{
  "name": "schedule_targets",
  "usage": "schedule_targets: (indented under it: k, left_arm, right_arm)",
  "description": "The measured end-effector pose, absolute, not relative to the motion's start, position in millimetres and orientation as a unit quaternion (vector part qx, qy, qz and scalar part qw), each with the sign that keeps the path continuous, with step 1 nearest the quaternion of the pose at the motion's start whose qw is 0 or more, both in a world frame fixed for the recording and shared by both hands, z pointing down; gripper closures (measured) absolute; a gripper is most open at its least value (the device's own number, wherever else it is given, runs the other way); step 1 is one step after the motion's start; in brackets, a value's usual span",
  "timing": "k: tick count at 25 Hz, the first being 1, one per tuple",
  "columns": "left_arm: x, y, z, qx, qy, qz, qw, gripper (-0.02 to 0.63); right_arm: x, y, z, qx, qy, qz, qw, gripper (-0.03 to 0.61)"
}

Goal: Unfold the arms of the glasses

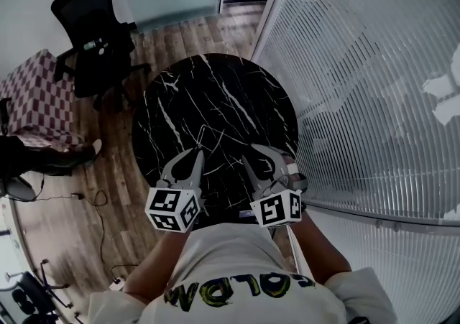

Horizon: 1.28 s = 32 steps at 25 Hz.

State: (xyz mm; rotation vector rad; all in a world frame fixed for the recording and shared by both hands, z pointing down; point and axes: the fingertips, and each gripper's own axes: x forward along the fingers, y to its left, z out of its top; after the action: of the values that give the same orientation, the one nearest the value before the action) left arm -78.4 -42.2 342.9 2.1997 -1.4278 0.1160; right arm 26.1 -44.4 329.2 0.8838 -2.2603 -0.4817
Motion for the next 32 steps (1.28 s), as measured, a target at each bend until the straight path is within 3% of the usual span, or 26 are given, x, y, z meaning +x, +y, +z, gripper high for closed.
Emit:
schedule_targets:
  k: [18, 26, 32]
  left_arm:
    - [-41.8, -35.2, 352.4, 0.836, -0.489, 0.099, 0.228, 0.58]
    - [-49.7, -35.6, 355.1, 0.834, -0.493, 0.102, 0.226, 0.58]
    - [-51.0, -35.4, 353.8, 0.832, -0.496, 0.1, 0.227, 0.58]
  right_arm:
    - [-18.0, -26.5, 347.5, 0.177, -0.763, -0.438, 0.441, 0.469]
    - [-19.1, -23.5, 366.5, 0.122, -0.746, -0.445, 0.479, 0.466]
    - [-17.3, -23.6, 366.7, 0.127, -0.743, -0.449, 0.48, 0.521]
